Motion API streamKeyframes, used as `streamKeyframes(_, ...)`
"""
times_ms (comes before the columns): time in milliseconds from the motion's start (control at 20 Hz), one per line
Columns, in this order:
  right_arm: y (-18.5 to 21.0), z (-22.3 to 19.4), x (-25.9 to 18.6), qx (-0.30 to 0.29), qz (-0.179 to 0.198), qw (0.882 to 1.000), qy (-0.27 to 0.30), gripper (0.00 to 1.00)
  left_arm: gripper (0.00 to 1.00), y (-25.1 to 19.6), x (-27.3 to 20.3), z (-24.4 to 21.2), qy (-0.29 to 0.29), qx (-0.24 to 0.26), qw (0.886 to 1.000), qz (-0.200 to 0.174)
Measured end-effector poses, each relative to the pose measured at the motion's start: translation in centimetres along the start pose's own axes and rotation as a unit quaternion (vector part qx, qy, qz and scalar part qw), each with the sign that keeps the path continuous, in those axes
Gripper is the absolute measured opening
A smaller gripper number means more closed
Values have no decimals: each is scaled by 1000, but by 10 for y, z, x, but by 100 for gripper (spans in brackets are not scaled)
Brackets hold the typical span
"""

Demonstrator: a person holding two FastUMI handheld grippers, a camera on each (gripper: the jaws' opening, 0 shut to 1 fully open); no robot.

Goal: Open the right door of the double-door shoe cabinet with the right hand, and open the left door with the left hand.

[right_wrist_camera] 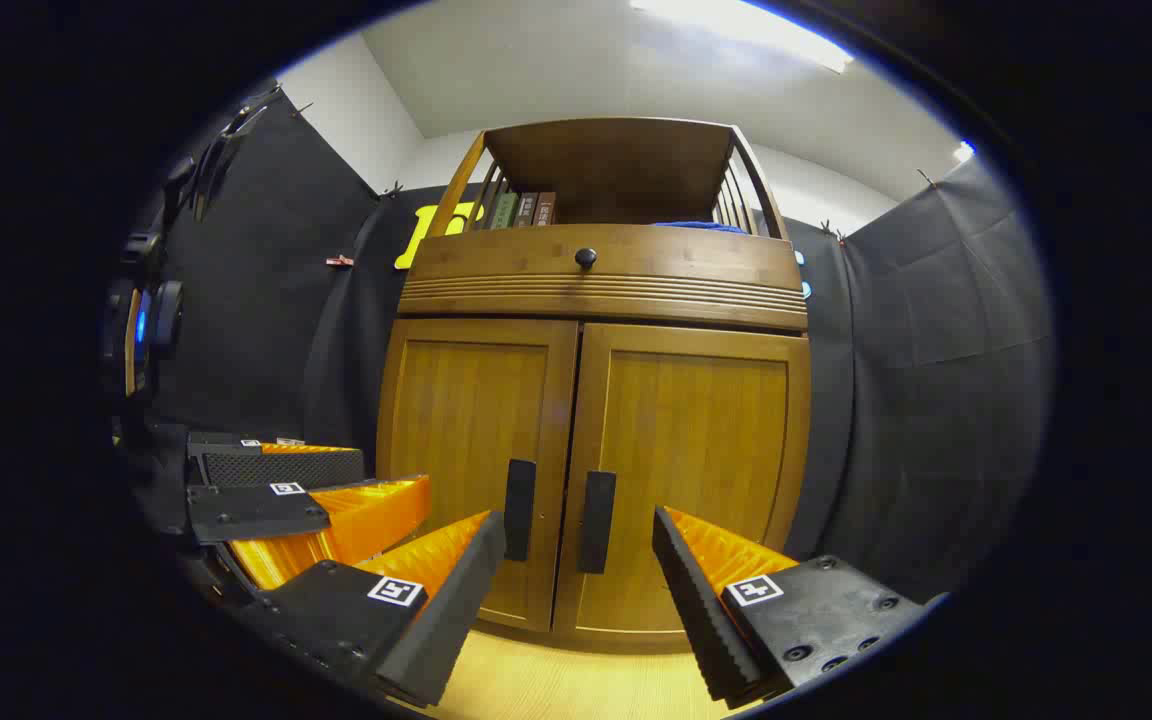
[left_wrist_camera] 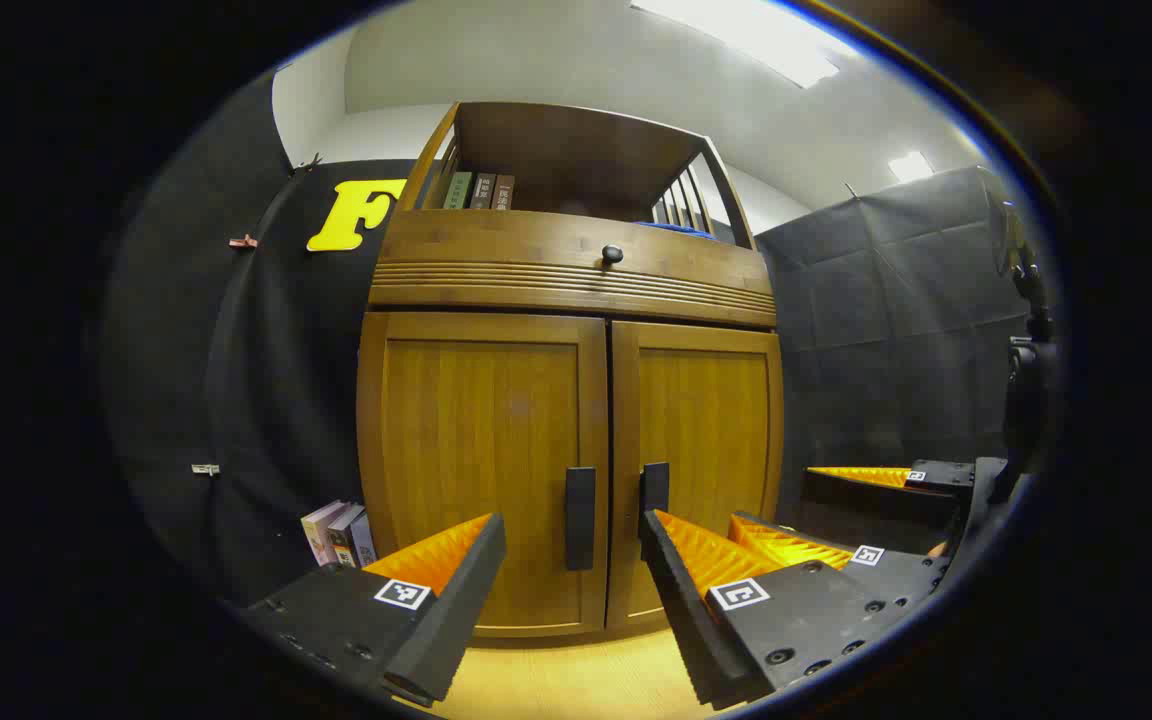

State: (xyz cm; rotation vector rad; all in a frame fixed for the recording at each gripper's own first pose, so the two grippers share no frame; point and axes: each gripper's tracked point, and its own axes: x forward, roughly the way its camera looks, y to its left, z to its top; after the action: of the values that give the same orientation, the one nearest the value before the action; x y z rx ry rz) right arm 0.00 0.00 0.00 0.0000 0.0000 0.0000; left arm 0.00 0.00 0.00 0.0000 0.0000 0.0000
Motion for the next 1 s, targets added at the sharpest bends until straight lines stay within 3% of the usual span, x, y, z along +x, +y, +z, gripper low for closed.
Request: streamKeyframes(1000,0,-7,5,10,-3,1000,13,94,86,4,3,-3,-4,-4,1000,-1)
